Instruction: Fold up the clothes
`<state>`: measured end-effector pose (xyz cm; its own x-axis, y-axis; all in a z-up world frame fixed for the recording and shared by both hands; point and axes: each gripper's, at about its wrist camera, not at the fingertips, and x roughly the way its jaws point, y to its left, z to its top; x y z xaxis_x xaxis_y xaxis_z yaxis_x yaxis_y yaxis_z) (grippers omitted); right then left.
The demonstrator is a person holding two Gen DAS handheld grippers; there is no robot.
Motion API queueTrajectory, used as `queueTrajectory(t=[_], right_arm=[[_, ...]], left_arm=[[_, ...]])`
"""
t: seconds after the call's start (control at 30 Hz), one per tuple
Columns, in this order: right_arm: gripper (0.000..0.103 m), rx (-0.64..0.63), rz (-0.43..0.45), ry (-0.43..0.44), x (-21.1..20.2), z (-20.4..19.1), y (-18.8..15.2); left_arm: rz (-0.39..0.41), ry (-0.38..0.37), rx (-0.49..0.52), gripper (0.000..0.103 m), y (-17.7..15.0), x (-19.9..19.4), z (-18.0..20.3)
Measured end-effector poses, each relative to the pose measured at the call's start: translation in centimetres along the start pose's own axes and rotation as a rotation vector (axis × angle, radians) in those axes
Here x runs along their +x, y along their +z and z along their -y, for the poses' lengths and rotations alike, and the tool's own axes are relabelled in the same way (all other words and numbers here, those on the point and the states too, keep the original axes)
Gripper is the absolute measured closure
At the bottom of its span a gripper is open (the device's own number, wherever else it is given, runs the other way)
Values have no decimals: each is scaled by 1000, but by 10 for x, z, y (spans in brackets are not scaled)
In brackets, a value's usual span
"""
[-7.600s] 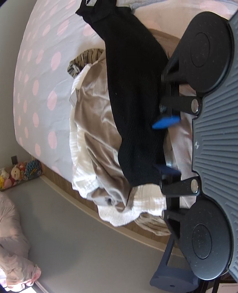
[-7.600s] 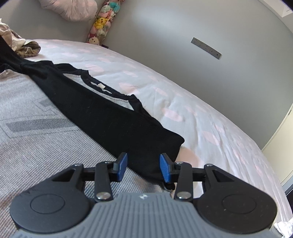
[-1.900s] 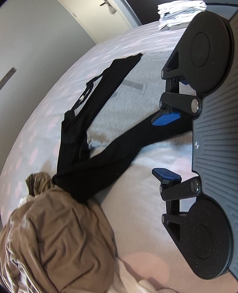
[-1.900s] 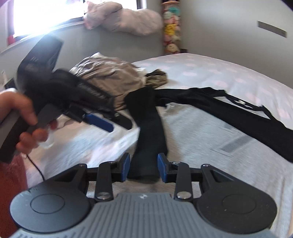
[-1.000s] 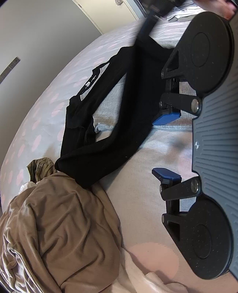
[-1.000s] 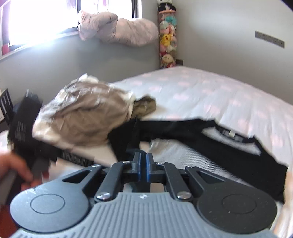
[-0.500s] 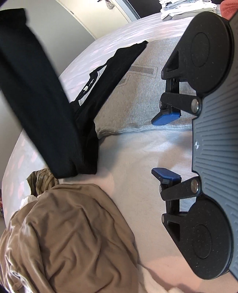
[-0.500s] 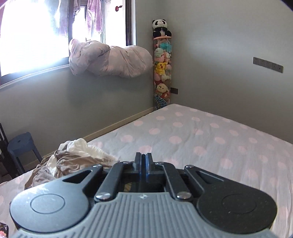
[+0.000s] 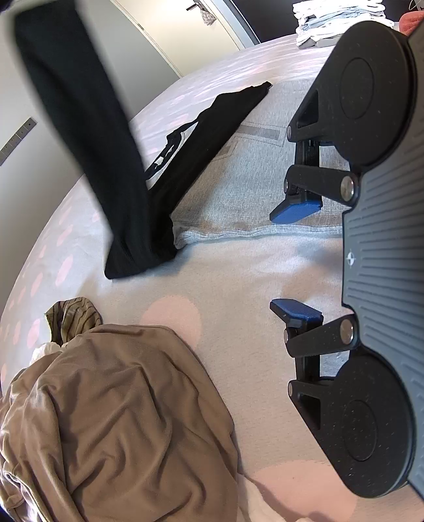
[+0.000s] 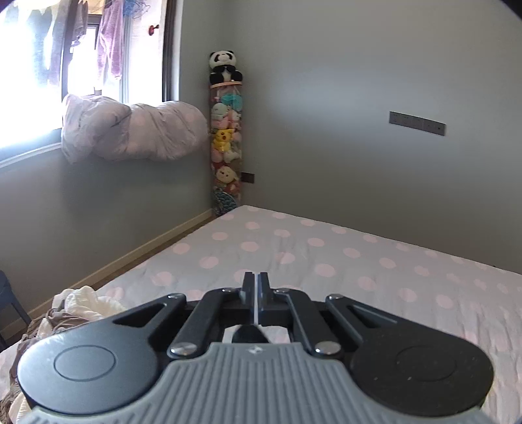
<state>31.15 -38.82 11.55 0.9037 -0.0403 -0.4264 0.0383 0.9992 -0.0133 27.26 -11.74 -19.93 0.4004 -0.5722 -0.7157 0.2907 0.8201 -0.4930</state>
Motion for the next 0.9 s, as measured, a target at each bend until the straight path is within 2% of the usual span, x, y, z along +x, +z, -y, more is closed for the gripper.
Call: queueTrajectory(t=[0.1,0.27,0.47,0.53,0.67,0.73,0.8,0.83,0.9], right_arm=[[101,43,-27,-42,2,28,-17],[101,112,-132,-66,20,71,-73],[100,185,-280,-30,55,94,-155],[96,210,-325,-7,67,98,-179],[94,243,-387,42,95,99,-215],[92,252,-411,60,109,98,-229],[86,258,-427,72,121,98,-242],[73,256,-429,77,128,97,-248],[67,243,-436,84,140,95,-258]], left_arm=[[0,4,0,54,0,0,1],[-1,21,24,54,0,1,6],[-3,91,68,54,11,8,21],[-6,110,100,54,21,13,29],[2,173,152,54,39,29,42],[18,174,152,54,44,36,44],[25,179,164,54,46,42,46],[27,184,175,54,46,45,46],[35,191,202,54,45,49,47]])
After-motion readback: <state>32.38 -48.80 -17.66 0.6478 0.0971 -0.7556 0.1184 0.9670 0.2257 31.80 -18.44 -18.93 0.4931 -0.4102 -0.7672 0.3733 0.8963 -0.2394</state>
